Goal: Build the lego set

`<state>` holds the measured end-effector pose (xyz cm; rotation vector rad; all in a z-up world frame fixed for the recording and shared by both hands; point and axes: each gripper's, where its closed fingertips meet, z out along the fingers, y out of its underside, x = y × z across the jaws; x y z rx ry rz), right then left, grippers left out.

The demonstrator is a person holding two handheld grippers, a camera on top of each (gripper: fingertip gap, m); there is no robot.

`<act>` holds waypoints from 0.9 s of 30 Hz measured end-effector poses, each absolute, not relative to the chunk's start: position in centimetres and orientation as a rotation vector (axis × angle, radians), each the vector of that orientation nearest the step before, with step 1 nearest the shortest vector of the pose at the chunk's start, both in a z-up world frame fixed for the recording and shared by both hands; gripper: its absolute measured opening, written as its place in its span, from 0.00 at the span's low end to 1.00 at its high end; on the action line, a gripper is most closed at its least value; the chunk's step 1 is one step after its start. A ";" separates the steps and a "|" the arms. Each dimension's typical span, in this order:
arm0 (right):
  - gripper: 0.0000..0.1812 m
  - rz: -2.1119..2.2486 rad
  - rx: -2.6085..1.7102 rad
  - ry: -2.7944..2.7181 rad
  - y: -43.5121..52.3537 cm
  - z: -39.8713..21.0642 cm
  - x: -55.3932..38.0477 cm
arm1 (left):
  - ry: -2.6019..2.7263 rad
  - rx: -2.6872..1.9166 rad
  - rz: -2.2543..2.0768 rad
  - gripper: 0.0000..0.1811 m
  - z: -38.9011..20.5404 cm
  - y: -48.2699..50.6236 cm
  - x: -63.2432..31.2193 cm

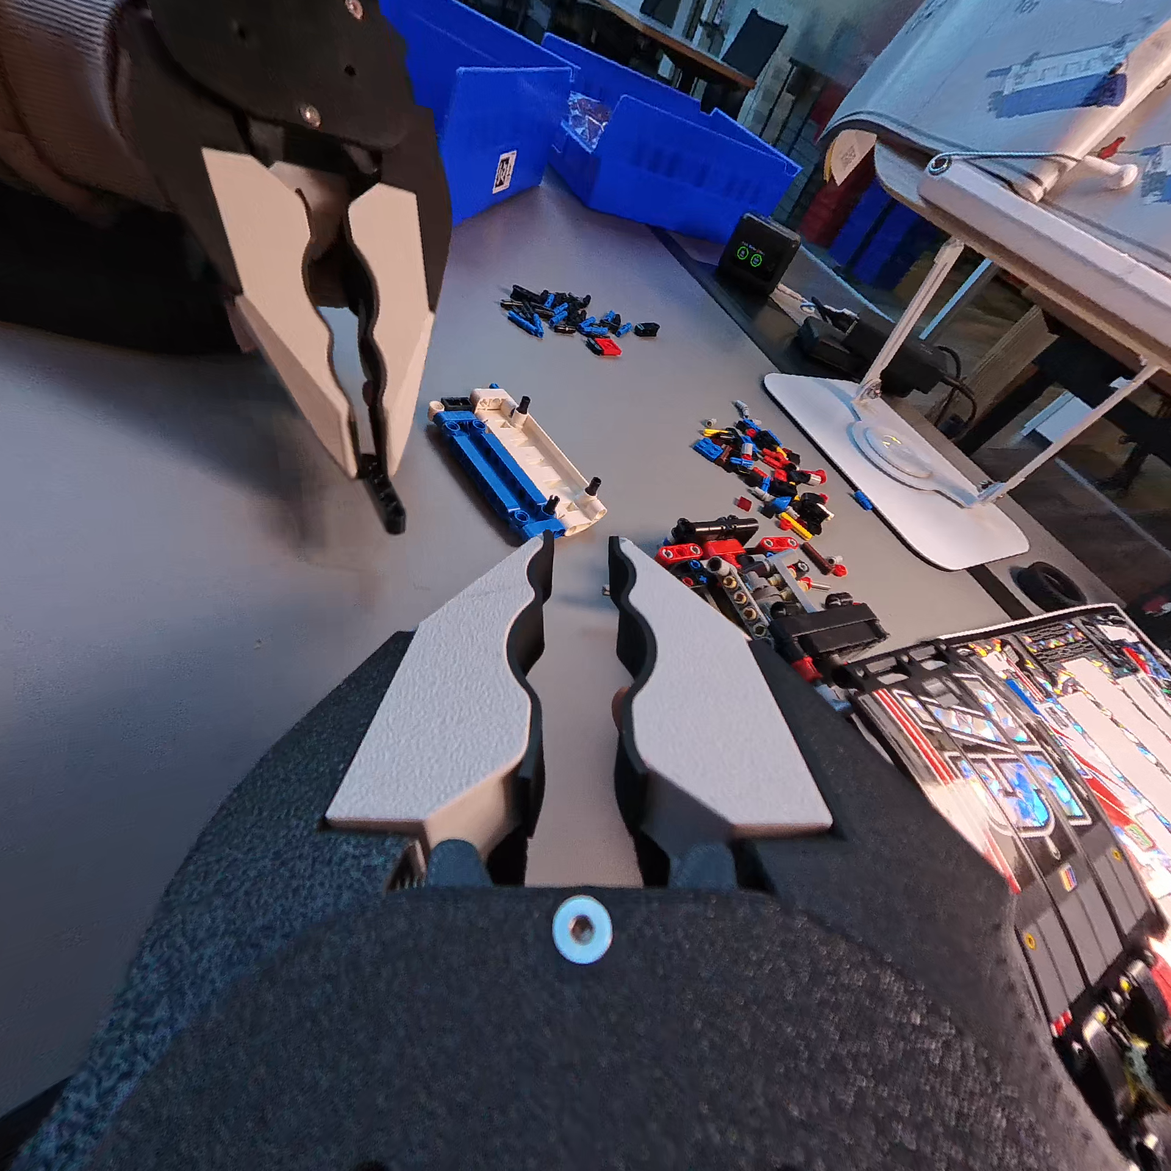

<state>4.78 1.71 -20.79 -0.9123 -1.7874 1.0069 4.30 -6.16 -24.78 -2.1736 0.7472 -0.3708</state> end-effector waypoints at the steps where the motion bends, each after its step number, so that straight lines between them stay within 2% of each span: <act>1: 0.08 1.007 -0.911 -1.786 1.7 -20.8 4.7 | 0.701 -2.138 -0.360 0.03 -23.8 -5.8 3.7; 5: 0.10 1.111 -0.913 -1.814 -0.3 -19.7 3.3 | 0.626 -2.008 -0.274 0.03 -20.5 -3.8 0.2; 10: 0.17 0.968 -0.883 -1.991 -1.6 -19.4 -1.5 | 0.757 -1.981 -0.251 0.03 -20.2 -2.0 -2.6; 12: 0.16 0.904 -0.909 -2.030 -1.0 -20.2 -3.3 | 0.768 -1.964 -0.261 0.03 -20.3 -1.6 -3.4; 14: 0.07 0.913 -0.922 -2.003 -1.0 -20.4 -4.4 | 0.747 -1.926 -0.271 0.03 -20.5 -1.4 -3.8; 17: 0.03 0.936 -0.937 -1.951 -1.1 -20.7 -5.0 | 0.626 -1.888 -0.276 0.04 -21.0 -1.1 -5.0; 22: 0.03 0.900 -1.016 -1.863 -1.2 -20.9 -5.1 | 0.494 -1.958 -0.170 0.00 -22.0 -0.8 -7.5; 27: 0.03 0.911 -1.064 -1.813 -0.2 -20.7 -4.6 | 0.469 -1.989 -0.047 0.01 -21.7 -0.3 -6.9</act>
